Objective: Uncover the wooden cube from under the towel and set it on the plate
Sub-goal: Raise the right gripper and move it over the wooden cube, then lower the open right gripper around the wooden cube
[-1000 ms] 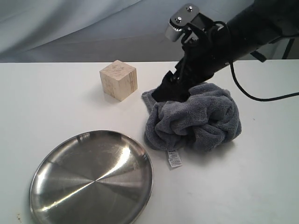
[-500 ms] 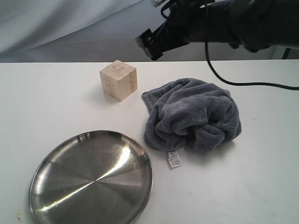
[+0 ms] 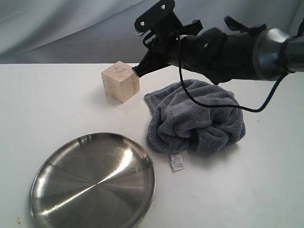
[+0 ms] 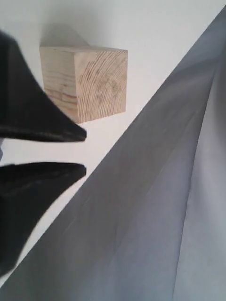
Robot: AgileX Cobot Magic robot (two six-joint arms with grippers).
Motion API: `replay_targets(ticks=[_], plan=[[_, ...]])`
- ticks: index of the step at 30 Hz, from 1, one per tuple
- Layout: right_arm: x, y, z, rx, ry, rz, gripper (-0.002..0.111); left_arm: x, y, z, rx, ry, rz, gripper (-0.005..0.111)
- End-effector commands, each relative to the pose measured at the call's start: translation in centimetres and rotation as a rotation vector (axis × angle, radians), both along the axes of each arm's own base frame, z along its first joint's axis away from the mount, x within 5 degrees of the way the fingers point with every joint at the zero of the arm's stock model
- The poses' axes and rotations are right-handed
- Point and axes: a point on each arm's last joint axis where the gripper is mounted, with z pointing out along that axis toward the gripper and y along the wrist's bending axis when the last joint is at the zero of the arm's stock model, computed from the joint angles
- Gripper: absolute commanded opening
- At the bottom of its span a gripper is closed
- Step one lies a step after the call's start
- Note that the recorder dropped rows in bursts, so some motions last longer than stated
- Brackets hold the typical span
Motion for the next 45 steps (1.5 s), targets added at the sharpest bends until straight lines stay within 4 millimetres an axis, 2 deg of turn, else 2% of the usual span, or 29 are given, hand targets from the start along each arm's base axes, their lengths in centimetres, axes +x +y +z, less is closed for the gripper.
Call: replay_targets(ticks=[1, 5, 6, 9, 10, 11, 12, 14, 17, 24, 26, 28, 31, 33, 36, 42, 45], plan=[[-0.2, 1.6, 0.5, 0.016, 0.103, 0.138, 0.000, 0.0, 0.0, -0.1, -0.013, -0.008, 0.001, 0.002], [0.7, 3.7, 2.7, 0.063, 0.145, 0.264, 0.000, 0.0, 0.0, -0.1, -0.013, -0.008, 0.001, 0.002], [1.5, 4.7, 3.8, 0.142, 0.168, 0.283, 0.000, 0.0, 0.0, -0.1, -0.013, -0.008, 0.001, 0.002], [2.7, 5.9, 4.6, 0.203, 0.252, 0.335, 0.000, 0.0, 0.0, -0.1, -0.013, -0.008, 0.001, 0.002], [3.0, 6.3, 4.3, 0.194, 0.297, 0.351, 0.000, 0.0, 0.0, -0.1, -0.013, -0.008, 0.001, 0.002], [3.8, 6.8, 4.0, 0.109, 0.389, 0.361, 0.000, 0.0, 0.0, -0.1, -0.013, -0.008, 0.001, 0.002], [4.2, 7.0, 4.3, 0.068, 0.406, 0.347, 0.000, 0.0, 0.0, -0.1, -0.013, -0.008, 0.001, 0.002], [6.2, 6.6, 2.9, -0.051, 0.497, 0.184, 0.000, 0.0, 0.0, -0.1, -0.013, -0.008, 0.001, 0.002], [7.3, 6.8, 2.6, -0.070, 0.496, 0.148, 0.000, 0.0, 0.0, -0.1, -0.013, -0.008, 0.001, 0.002], [8.0, 7.0, 1.8, -0.073, 0.455, 0.132, 0.003, 0.0, 0.0, -0.1, -0.013, -0.008, 0.001, 0.002], [8.0, 7.0, 1.8, -0.062, 0.462, 0.123, 0.013, 0.0, 0.0, -0.1, -0.013, -0.008, 0.001, 0.002], [8.1, 7.0, 1.5, -0.063, 0.470, 0.120, 0.032, 0.0, 0.0, -0.1, -0.013, -0.008, 0.001, 0.002], [8.3, 7.1, 0.8, -0.065, 0.475, 0.119, 0.075, 0.0, 0.0, -0.1, -0.013, -0.008, 0.001, 0.002], [8.7, 7.6, -0.7, -0.033, 0.471, 0.120, 0.106, 0.0, 0.0, -0.1, -0.013, -0.008, 0.001, 0.002], [9.3, 8.1, -2.8, -0.010, 0.471, 0.122, 0.105, 0.0, 0.0, -0.1, -0.013, -0.008, 0.001, 0.002], [9.9, 9.1, -4.4, 0.029, 0.396, 0.121, 0.105, 0.0, 0.0, -0.1, -0.013, -0.008, 0.001, 0.002], [10.2, 9.4, -6.0, 0.015, 0.385, 0.125, 0.105, 0.0, 0.0, -0.1, -0.013, -0.008, 0.001, 0.002]])
